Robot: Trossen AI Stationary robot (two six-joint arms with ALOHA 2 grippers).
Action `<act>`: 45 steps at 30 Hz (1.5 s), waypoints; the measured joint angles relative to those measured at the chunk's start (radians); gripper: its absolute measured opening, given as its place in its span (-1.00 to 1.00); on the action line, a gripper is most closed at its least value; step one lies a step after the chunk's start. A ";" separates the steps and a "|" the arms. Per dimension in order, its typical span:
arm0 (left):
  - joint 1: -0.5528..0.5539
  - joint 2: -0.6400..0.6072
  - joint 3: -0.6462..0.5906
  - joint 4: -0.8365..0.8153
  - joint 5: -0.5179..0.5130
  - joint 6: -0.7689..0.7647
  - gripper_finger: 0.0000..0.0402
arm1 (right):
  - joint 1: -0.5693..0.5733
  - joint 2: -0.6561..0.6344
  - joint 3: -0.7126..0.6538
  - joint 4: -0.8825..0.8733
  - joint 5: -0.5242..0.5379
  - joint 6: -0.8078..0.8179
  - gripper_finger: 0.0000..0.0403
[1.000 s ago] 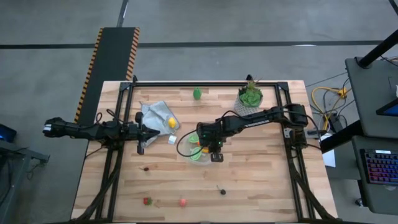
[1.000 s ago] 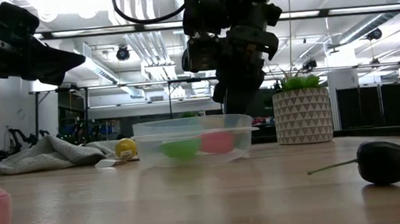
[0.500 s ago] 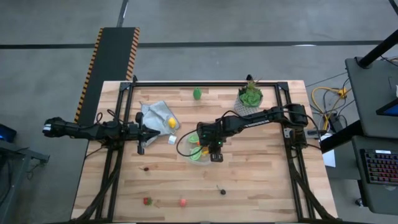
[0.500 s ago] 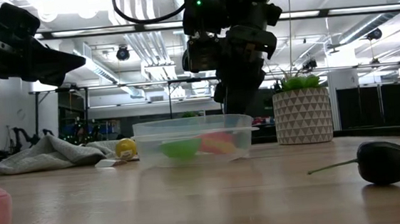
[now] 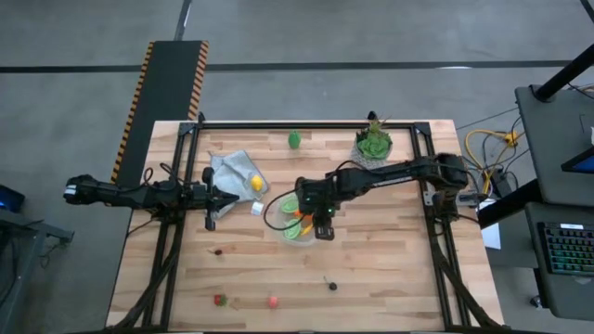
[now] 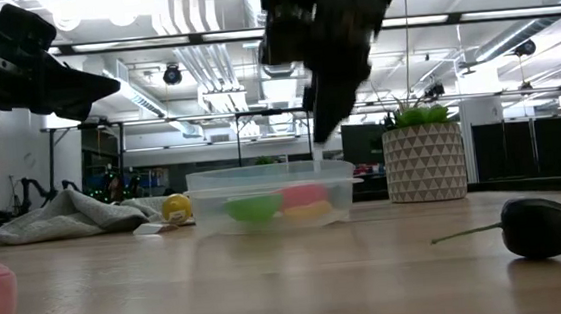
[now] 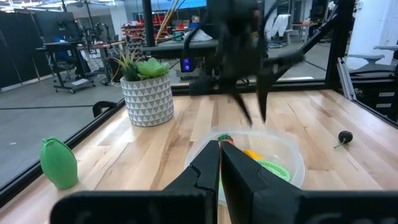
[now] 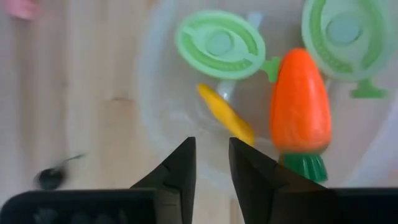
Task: Pick and placing Produce into tupperware
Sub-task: Put the black cherry into the transparent bin
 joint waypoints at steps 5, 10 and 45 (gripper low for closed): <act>0.000 0.000 0.000 0.000 0.000 0.000 -1.00 | 0.047 -0.136 0.010 -0.020 -0.001 0.074 -0.56; 0.000 0.002 0.000 0.000 0.000 0.000 -1.00 | 0.142 -0.293 0.010 -0.020 0.058 0.162 -0.56; 0.000 0.006 0.000 0.003 0.000 -0.004 -1.00 | 0.774 -0.086 0.084 0.040 0.800 0.974 -0.58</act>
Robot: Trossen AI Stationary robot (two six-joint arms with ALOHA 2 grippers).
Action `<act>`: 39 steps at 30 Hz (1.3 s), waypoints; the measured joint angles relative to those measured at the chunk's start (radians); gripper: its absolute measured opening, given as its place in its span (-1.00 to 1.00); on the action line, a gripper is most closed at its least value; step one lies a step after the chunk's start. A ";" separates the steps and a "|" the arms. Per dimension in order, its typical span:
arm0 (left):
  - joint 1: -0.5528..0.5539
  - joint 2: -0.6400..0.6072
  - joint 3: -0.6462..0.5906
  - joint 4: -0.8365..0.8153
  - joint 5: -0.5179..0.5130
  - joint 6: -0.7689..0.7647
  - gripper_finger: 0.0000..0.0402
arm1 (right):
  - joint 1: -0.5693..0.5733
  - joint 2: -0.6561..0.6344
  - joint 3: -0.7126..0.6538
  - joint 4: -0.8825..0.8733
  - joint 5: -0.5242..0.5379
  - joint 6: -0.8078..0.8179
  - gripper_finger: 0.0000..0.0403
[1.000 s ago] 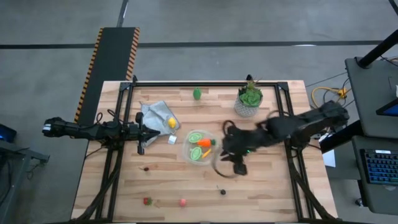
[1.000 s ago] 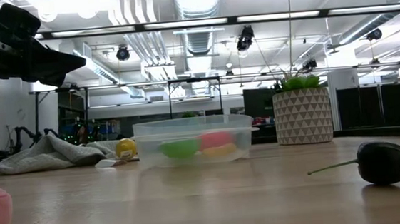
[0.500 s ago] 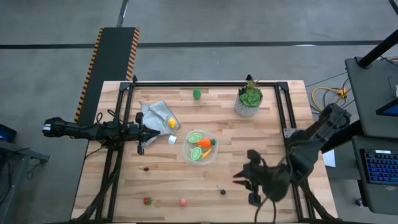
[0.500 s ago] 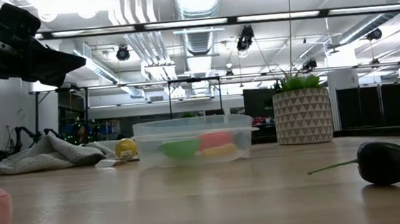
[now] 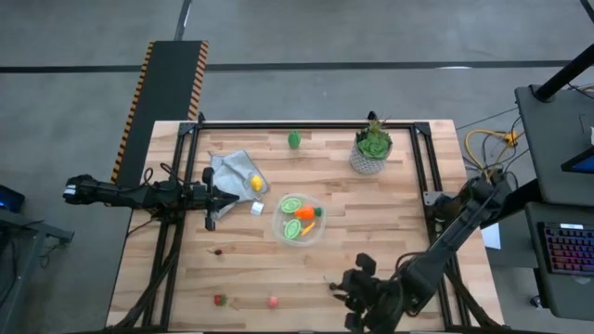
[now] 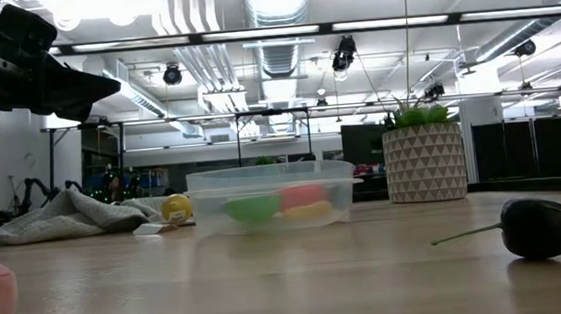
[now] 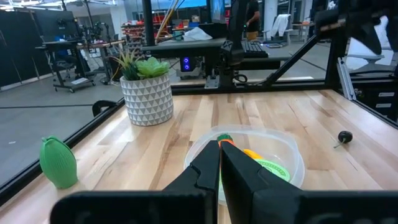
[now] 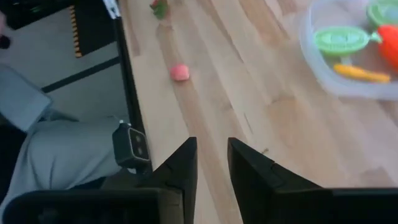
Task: Pick and placing Produce into tupperware
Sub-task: Put the black cherry into the transparent bin
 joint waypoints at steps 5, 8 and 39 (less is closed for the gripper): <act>0.000 0.000 0.000 0.000 0.000 0.000 -1.00 | -0.015 0.067 0.049 -0.001 -0.095 0.085 -0.36; 0.000 0.000 0.000 0.000 0.000 0.003 -1.00 | -0.029 0.102 0.089 0.001 -0.105 0.090 -0.15; 0.000 0.017 0.000 0.056 0.034 0.026 -1.00 | -0.229 0.469 0.437 -0.491 -0.600 0.269 0.16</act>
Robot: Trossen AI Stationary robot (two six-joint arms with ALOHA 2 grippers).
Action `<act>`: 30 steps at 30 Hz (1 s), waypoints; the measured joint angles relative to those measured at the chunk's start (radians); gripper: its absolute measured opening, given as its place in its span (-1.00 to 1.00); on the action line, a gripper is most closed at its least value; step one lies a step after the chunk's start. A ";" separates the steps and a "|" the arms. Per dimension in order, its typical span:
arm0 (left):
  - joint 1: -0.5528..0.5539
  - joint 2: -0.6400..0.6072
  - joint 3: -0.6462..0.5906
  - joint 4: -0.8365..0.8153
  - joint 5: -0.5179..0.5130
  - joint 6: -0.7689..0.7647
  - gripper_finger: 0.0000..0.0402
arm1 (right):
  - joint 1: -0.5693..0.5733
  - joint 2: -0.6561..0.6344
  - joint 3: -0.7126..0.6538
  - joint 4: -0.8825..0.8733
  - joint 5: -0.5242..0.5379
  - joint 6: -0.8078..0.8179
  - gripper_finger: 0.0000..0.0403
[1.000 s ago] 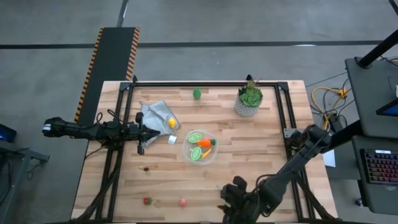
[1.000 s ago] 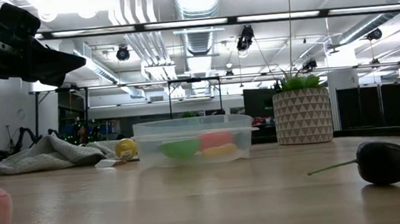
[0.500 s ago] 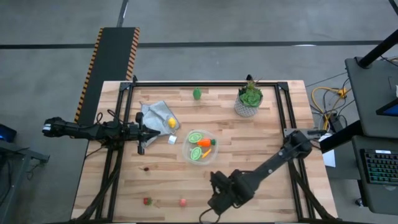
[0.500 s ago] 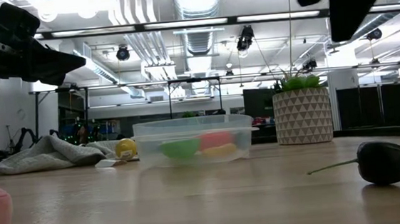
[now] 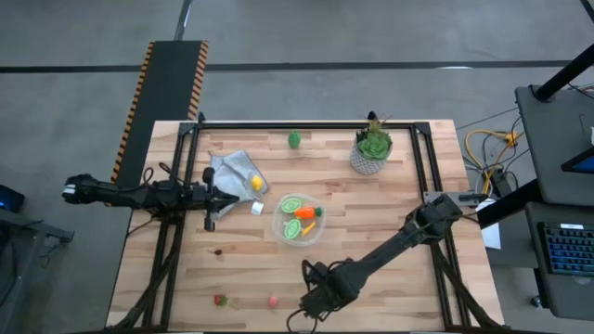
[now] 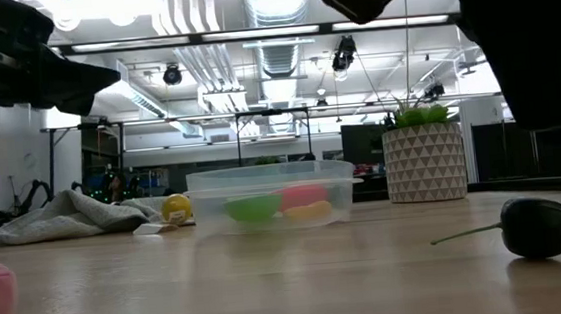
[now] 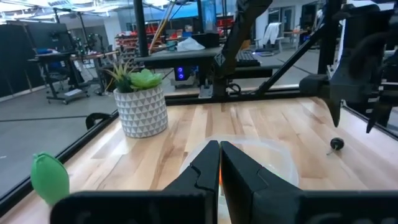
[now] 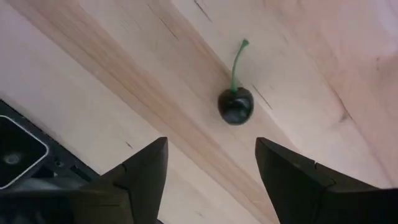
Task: Pick and placing Produce into tupperware
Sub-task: Put the black cherry into the transparent bin
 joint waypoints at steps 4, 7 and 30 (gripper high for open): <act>0.000 0.000 0.000 -0.001 0.003 0.000 -1.00 | -0.002 -0.001 -0.009 -0.004 0.009 -0.007 0.17; 0.000 0.002 0.000 0.012 0.003 0.000 -1.00 | -0.006 -0.001 -0.021 -0.002 0.014 -0.026 0.16; 0.000 0.002 0.000 0.043 0.046 0.001 -1.00 | -0.035 -0.001 -0.128 0.090 0.035 -0.068 0.15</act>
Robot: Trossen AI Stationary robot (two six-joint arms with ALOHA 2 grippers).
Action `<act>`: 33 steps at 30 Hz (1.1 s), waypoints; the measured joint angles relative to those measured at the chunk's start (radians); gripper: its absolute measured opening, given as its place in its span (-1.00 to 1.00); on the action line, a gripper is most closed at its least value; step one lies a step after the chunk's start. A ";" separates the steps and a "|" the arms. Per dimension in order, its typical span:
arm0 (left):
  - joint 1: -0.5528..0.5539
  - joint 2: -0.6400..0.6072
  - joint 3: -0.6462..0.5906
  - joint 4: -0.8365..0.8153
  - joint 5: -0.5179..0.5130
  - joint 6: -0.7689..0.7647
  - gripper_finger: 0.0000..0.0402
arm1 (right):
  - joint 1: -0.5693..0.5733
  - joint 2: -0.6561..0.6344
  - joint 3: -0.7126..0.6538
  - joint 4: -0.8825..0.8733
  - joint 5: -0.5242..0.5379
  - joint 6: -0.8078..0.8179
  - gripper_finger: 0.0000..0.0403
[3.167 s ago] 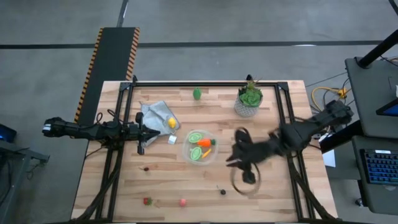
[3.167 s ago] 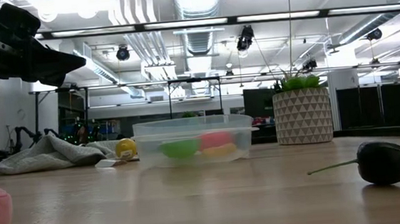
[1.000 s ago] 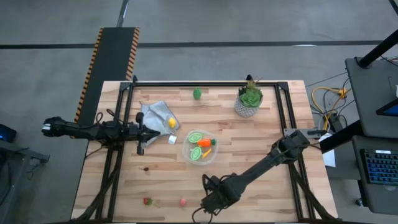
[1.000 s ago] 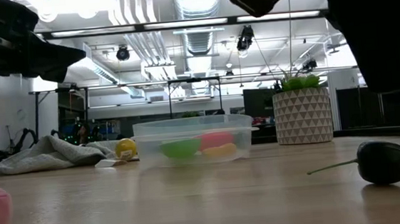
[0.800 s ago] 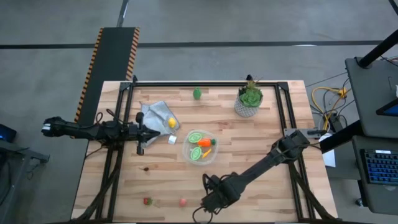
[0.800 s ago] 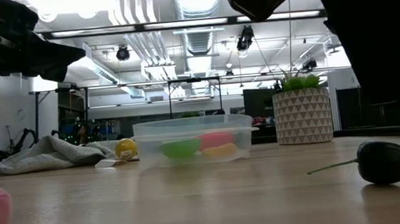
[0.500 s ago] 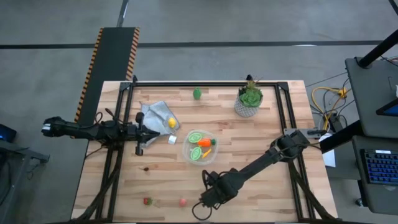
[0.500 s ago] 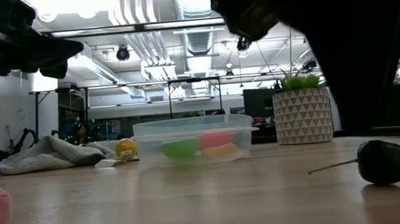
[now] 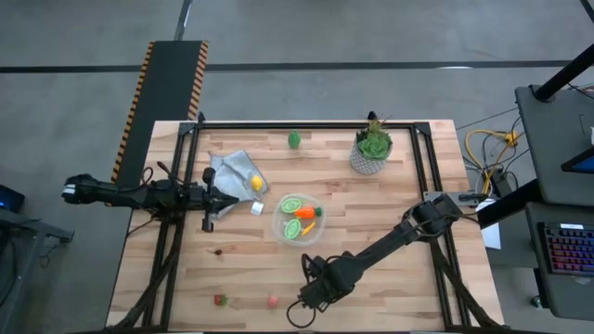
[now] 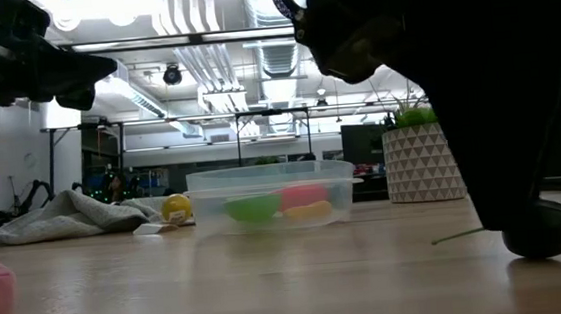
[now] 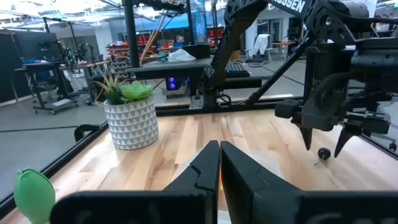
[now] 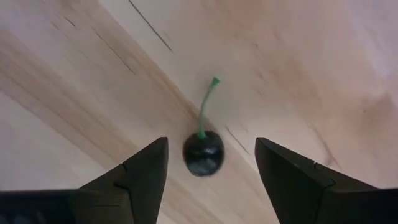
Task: Pick and placing Produce into tupperware
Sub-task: Put the black cherry into the transparent bin
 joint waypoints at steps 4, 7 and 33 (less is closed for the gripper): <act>0.000 -0.001 0.000 0.000 0.002 0.000 -1.00 | 0.000 0.000 -0.005 -0.001 0.000 0.000 0.15; 0.000 -0.001 0.000 0.001 0.002 0.000 -1.00 | 0.000 0.000 -0.012 -0.003 0.000 0.000 0.14; 0.000 0.000 0.000 0.001 0.013 0.000 -1.00 | 0.009 -0.001 -0.063 0.063 -0.024 0.007 0.06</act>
